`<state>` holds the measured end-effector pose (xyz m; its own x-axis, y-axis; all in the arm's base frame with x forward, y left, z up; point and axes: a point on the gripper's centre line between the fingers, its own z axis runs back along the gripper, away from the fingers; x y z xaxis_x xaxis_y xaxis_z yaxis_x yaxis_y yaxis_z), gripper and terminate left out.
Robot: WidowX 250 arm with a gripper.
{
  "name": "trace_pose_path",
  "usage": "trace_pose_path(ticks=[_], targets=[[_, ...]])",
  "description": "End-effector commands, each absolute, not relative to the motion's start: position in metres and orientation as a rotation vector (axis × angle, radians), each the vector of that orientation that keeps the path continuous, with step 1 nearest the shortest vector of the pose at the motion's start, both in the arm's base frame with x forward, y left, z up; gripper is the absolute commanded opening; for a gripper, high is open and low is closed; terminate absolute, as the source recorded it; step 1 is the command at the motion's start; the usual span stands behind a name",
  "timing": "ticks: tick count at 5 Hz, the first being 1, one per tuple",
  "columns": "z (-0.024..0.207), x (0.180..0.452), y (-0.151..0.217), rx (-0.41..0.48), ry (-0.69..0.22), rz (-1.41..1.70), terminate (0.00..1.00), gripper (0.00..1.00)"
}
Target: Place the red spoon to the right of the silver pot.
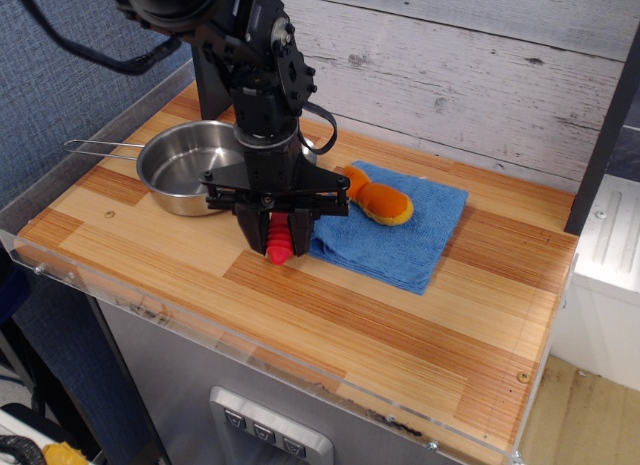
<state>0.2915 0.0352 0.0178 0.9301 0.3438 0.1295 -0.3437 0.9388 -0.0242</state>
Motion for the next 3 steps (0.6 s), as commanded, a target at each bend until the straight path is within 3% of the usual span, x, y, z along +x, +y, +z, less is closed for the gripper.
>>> trace_pose_path(ticks=[1,2,3], targets=[[0.0211,0.2929,0.0478,0.002,-0.158,0.356,0.00,0.00],[0.0179,0.2913,0.0473,0.000,-0.138,0.355,0.00,0.00],[0.0192,0.2910,0.0450,-0.001,-0.121,0.348,0.00,1.00]])
